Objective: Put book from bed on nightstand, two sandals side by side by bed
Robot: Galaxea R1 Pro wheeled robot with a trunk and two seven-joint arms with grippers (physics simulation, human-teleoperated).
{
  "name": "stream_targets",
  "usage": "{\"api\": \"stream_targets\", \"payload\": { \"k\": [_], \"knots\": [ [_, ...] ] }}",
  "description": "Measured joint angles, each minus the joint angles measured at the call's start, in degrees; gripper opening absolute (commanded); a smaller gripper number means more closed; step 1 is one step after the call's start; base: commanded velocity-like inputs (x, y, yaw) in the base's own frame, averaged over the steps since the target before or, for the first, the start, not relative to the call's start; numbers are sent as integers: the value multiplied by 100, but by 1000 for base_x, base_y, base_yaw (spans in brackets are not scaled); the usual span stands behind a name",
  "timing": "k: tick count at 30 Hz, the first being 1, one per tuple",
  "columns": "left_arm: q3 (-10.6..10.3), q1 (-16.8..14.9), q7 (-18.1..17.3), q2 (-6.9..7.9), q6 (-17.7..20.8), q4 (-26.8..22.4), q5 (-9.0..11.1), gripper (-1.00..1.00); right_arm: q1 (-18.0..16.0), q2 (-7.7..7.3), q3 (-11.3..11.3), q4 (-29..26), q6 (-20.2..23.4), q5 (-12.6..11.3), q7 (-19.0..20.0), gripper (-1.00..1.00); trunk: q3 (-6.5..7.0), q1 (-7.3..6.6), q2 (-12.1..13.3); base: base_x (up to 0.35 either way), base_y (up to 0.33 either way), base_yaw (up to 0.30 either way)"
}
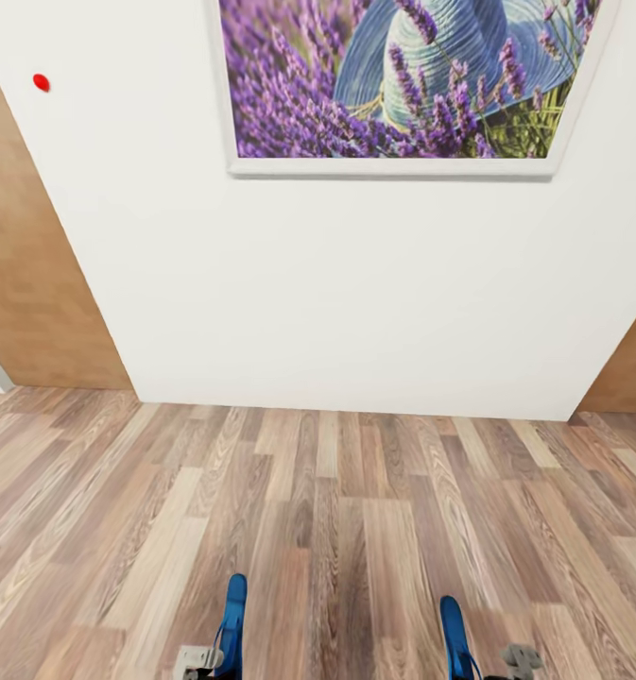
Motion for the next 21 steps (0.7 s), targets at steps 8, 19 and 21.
{"api": "stream_targets", "payload": {
  "k": [8,19,21],
  "knots": [
    [-1,0,13,-3,0,0,0,-100,0,0,0,-2,-1,0,-1,-100,0,0,0,328,0,0],
    [-1,0,44,-3,7,9,-1,-100,0,2,0,0,-1,1,-1,-100,0,0,0,328,0,0],
    [0,0,44,-3,7,7,0,-100,0,5,0,-1,-1,3,-1,-100,0,0,0,328,0,0]
  ]
}}
